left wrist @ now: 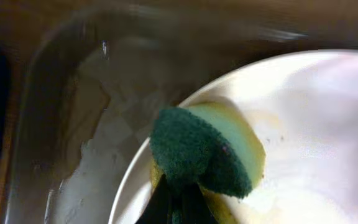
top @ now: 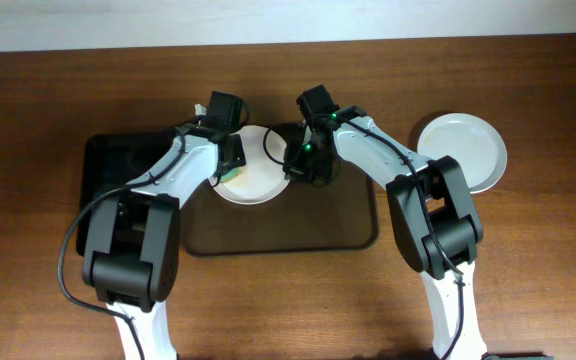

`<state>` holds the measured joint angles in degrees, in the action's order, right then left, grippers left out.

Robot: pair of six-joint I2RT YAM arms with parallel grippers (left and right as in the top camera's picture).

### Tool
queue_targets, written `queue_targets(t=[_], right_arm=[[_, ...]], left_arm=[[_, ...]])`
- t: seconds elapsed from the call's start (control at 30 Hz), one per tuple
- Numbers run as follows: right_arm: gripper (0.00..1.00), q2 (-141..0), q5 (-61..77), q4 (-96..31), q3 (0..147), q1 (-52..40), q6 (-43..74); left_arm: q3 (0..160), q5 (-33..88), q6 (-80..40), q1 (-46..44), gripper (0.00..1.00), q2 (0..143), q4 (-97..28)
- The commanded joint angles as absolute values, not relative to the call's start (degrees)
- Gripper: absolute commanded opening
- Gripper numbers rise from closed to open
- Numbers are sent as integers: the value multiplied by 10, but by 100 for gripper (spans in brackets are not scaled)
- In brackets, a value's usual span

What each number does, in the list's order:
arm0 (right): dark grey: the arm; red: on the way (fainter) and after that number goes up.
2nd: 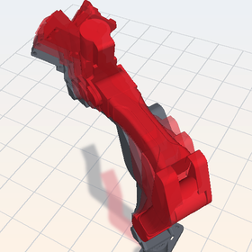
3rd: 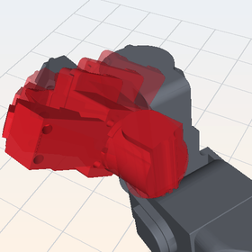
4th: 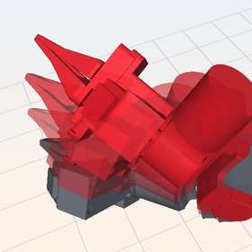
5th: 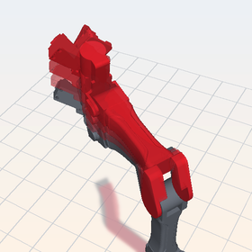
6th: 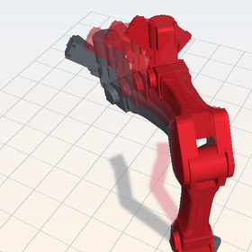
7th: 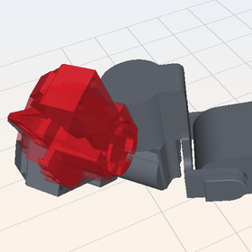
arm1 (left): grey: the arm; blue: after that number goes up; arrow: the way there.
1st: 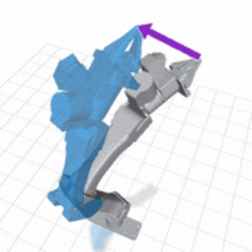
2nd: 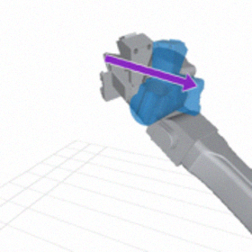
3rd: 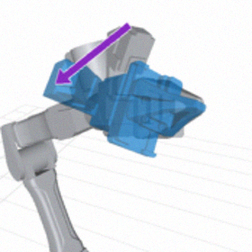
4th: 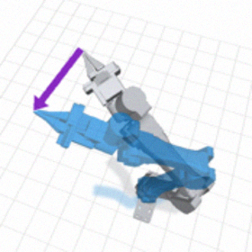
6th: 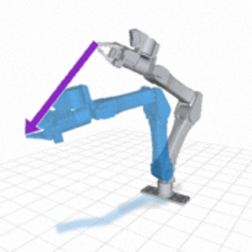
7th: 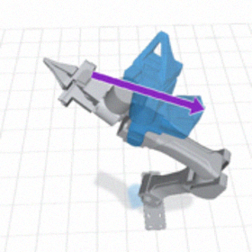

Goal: Clean dirty plates on tray and stack at the side
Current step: 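Scrub the pink-tinted plate with the sponge in the left gripper, then lift the pink-tinted plate and stack it on the right plate pile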

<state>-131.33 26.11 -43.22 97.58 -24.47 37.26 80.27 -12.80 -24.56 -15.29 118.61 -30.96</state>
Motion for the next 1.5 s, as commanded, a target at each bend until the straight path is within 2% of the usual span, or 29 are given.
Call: queue_targets(t=[0.0,0.1,0.17,0.2,0.3,0.4,0.43,0.53,0.57,0.6,0.63,0.77,0.87,0.93,1.07,1.13,1.23,1.37,1.47], right_arm=[[4,-1354,234,-441,950,-253,359],[4,-1354,234,-440,950,-258,354],[4,-1354,234,-440,950,-259,354],[4,-1354,234,-440,950,-259,354],[4,-1354,234,-441,950,-259,354],[4,-1354,234,-440,950,-259,354],[4,-1354,233,-440,950,-259,354],[4,-1354,231,-440,950,-259,354],[4,-1354,232,-438,950,-259,354],[4,-1354,232,-436,950,-259,354],[4,-1354,234,-436,950,-259,354],[4,-1354,234,-438,950,-259,354],[4,-1354,234,-439,950,-259,354],[4,-1354,234,-441,950,-259,354],[4,-1354,234,-440,950,-259,354],[4,-1354,234,-439,950,-259,354],[4,-1354,234,-439,950,-259,354],[4,-1354,234,-441,950,-259,345],[4,-1354,234,-442,951,-259,343]], left_arm=[[802,46,-155,-145,1,1203,-381],[802,276,13,-129,1,1203,-431],[802,287,15,-117,1,1203,-420],[802,270,-4,-109,1,1203,-395],[802,78,-121,-94,1,1203,-324],[802,-103,-178,-103,1,1203,-305],[802,-125,-185,-107,1,1203,-309],[802,-136,-195,-130,1,1203,-414],[802,-186,-247,-136,1,1203,-470],[802,-178,-261,-138,1,1203,-493],[802,-144,-260,-138,1,1203,-498],[802,194,-79,-136,1,1203,-486],[802,273,-62,-117,1,1216,-440],[802,222,-101,-91,1,1223,-403],[804,-41,-183,-81,1,1222,-384],[828,-147,-231,-97,1,1222,-433],[914,-257,-241,-137,1,1222,-526],[1062,-267,-264,-160,1,1222,-632],[1139,-191,-263,-140,1,1222,-710]])
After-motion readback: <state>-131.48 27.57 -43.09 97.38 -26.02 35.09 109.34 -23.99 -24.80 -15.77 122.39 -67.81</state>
